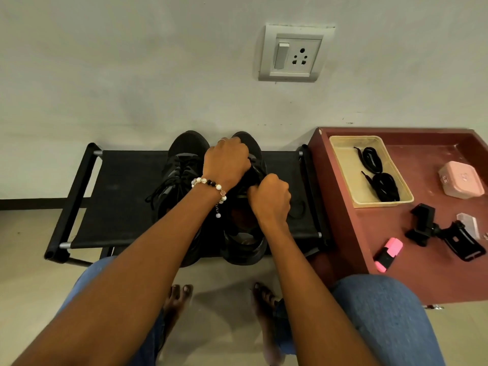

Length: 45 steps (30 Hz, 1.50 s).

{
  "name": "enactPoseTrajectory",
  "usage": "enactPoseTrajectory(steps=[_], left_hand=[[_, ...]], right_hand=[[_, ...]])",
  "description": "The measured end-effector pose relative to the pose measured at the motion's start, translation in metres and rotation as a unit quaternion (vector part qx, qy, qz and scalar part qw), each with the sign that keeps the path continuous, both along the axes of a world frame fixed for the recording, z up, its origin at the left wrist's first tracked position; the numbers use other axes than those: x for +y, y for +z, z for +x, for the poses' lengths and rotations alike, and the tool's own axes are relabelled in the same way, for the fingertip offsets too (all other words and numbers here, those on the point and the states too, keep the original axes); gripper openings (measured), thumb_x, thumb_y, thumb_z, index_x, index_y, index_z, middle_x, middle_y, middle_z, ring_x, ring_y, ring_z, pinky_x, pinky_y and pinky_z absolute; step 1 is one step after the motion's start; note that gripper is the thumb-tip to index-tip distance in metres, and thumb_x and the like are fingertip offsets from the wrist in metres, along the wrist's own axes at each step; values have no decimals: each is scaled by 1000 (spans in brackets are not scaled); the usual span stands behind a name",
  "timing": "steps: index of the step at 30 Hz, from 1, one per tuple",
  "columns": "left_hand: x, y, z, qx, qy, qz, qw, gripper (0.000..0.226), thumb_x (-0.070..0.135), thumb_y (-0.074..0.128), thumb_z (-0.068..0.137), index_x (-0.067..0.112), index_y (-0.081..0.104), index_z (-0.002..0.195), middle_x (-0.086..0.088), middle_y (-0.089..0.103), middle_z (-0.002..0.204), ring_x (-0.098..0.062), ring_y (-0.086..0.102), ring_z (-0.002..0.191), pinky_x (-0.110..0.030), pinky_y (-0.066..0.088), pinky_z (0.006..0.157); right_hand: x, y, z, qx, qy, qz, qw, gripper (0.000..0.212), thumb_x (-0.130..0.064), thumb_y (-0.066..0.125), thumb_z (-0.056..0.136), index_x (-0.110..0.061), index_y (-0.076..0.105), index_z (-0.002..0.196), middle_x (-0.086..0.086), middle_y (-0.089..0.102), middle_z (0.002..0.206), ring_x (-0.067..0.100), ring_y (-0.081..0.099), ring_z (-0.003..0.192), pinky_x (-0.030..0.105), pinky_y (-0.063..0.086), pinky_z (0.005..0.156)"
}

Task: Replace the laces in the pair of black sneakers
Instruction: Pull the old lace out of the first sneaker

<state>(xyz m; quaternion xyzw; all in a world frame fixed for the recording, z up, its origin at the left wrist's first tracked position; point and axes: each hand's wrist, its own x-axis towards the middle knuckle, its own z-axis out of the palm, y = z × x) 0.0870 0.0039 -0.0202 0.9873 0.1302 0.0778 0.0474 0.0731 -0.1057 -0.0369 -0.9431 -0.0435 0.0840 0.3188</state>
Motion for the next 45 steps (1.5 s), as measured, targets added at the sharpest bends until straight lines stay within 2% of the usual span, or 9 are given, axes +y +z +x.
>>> enactPoseTrajectory(steps=[5, 9, 12, 14, 18, 21, 30, 38, 45], left_hand=[[19, 4, 1, -119, 79, -254, 957, 27, 16, 50, 89, 0, 58, 69, -10, 56, 74, -22, 52, 69, -43, 46, 66], [24, 24, -5, -277, 119, -644, 704, 21, 12, 49, 96, 6, 61, 80, -5, 64, 76, -17, 62, 70, -31, 55, 68], [23, 25, -7, -282, 132, -698, 645, 21, 13, 50, 97, 10, 58, 78, -1, 61, 70, -16, 57, 59, -28, 51, 54], [19, 22, -8, -235, 136, -685, 676, 19, 14, 50, 97, 13, 57, 79, 0, 57, 67, -11, 49, 51, -23, 41, 45], [19, 9, -7, -112, 53, -424, 897, 23, 39, 62, 90, 17, 68, 91, 6, 67, 78, -5, 61, 68, -23, 49, 64], [18, 7, -10, 3, 15, -274, 962, 37, 60, 65, 79, 26, 73, 90, 10, 68, 87, -9, 63, 82, -29, 52, 75], [20, 8, -11, 48, 30, -177, 983, 24, 14, 55, 87, 27, 72, 98, -6, 67, 106, -31, 65, 91, -43, 56, 80], [3, 10, -7, 53, 37, -97, 993, 29, 42, 68, 85, 15, 72, 95, -7, 65, 96, -29, 64, 84, -41, 56, 72], [16, 4, 1, 81, 59, -267, 958, 27, 31, 60, 94, 7, 71, 92, -11, 69, 100, -30, 64, 93, -44, 52, 88]], right_hand=[[0, 2, 0, 11, -7, 3, 1000, 24, -23, 56, 92, -1, 58, 100, 16, 61, 100, 34, 61, 92, 39, 51, 69], [1, 3, 0, 16, -9, 6, 1000, 21, -21, 56, 91, -2, 58, 100, 15, 61, 100, 34, 61, 93, 43, 55, 73], [1, 3, 0, 18, -8, 5, 1000, 20, -21, 56, 93, -2, 56, 99, 15, 61, 101, 34, 60, 93, 43, 54, 74], [1, 3, 0, 17, -7, 2, 1000, 20, -21, 57, 92, -2, 56, 99, 15, 60, 101, 35, 60, 93, 43, 54, 73], [0, 2, 0, 18, -6, -3, 1000, 23, -22, 57, 92, -2, 56, 102, 15, 60, 103, 34, 60, 94, 43, 53, 73], [1, 2, 0, 14, -2, -9, 1000, 24, -22, 55, 92, -2, 55, 106, 15, 59, 106, 34, 60, 96, 41, 50, 72], [1, 0, 0, 7, -2, -7, 1000, 23, -23, 55, 93, -2, 56, 103, 15, 59, 102, 33, 60, 92, 36, 44, 65], [1, 1, 0, 16, 0, -17, 1000, 23, -19, 54, 92, -2, 55, 106, 15, 59, 107, 33, 59, 95, 37, 45, 68], [0, 1, 1, 14, 2, -15, 1000, 25, -23, 55, 92, -2, 55, 105, 15, 58, 105, 35, 59, 95, 37, 44, 67]])
